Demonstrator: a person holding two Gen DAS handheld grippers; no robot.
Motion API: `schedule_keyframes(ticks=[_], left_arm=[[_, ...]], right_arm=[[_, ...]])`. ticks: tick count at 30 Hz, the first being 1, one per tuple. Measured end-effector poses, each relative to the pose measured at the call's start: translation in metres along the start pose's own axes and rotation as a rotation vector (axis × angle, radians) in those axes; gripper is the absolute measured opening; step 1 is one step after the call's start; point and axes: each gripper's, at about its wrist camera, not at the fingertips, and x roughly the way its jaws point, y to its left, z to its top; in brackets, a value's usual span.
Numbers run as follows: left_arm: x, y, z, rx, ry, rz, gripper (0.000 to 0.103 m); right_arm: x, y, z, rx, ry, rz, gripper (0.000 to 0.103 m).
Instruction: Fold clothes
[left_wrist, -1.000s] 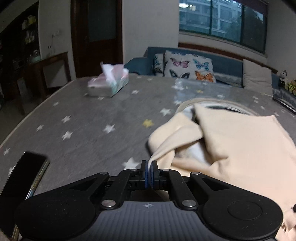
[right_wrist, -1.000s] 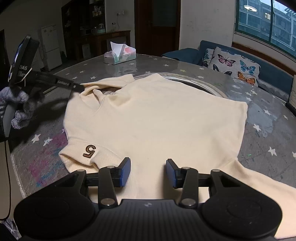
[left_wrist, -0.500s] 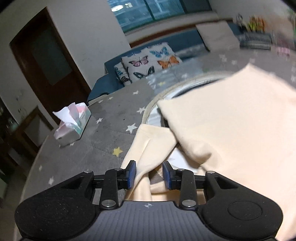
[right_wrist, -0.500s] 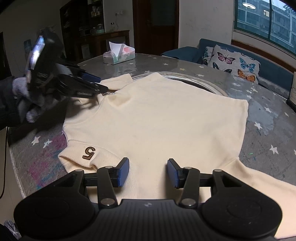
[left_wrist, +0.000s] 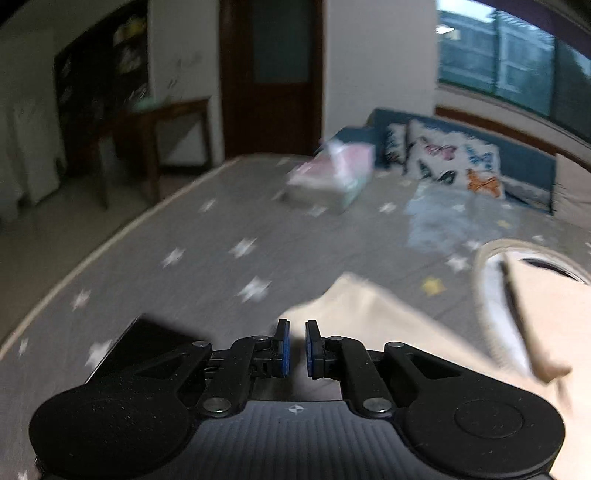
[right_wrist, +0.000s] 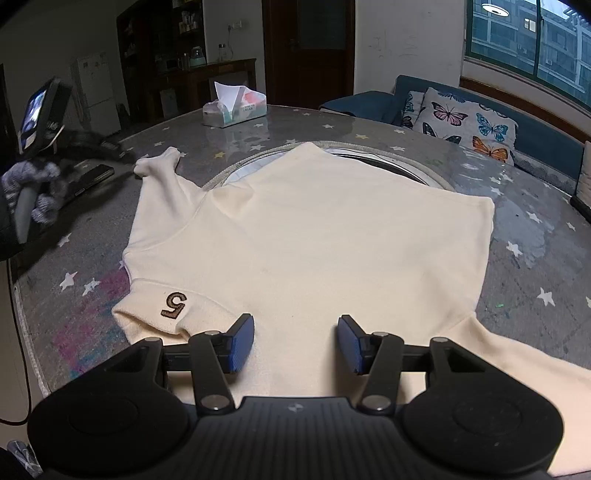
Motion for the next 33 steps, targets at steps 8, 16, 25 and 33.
schedule_keyframes(ticks=[8,16,25,33], left_arm=[[-0.004,-0.002,0.002,0.014,0.001,-0.072,0.049],[0.028,-0.018,0.016,0.050,0.033,-0.056,0.012],[-0.004,0.003,0.014,0.002,-0.054,-0.010,0.002],[-0.061,0.030,0.000,-0.005,-0.159,-0.002,0.003]], right_arm=[[-0.006,0.010,0.013,-0.029,-0.018,0.004,0.051],[-0.002,0.051,0.039,-0.149,-0.043,0.127,0.051],[0.034,0.109,0.050,-0.285,-0.003,0.245,0.036],[0.041,0.119,0.043,-0.281,0.008,0.270,0.004]])
